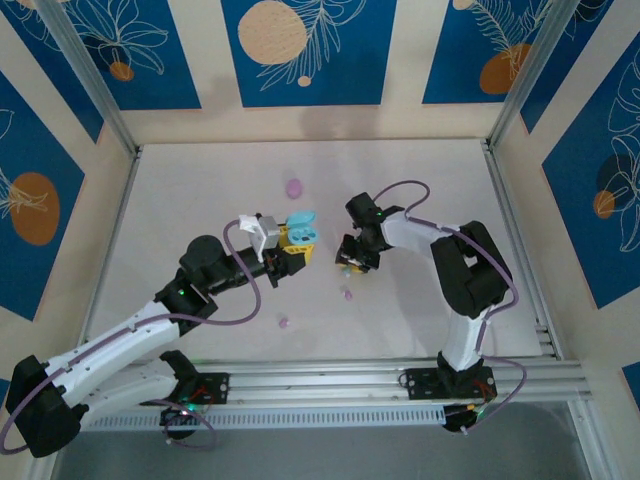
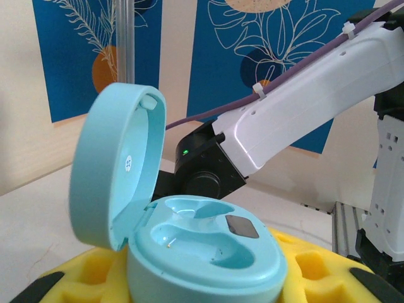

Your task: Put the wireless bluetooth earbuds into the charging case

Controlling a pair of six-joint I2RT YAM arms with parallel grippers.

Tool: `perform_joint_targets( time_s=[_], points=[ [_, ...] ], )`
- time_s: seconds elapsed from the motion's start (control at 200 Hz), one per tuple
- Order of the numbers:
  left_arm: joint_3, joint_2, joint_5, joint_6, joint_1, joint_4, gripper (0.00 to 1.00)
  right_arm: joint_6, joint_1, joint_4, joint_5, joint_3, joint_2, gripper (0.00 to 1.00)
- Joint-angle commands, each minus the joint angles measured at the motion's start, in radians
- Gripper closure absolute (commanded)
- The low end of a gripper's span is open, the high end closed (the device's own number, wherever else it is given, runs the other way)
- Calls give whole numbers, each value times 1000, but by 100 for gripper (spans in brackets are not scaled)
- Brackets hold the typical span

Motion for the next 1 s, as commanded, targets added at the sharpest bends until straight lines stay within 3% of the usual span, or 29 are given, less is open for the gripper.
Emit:
perform_joint_targets(
  time_s=[0.0,0.575,0.995],
  points=[
    [7,-2,-12,11,-4,15,75,-37,18,-79,44,44,24,64],
    [3,-5,-13,10,-5,15,74,-155,75,-206,177,159,110,74],
    [1,-11,-18,8,-5,12,74,-159,105,-275,217,205,131,70]
  ],
)
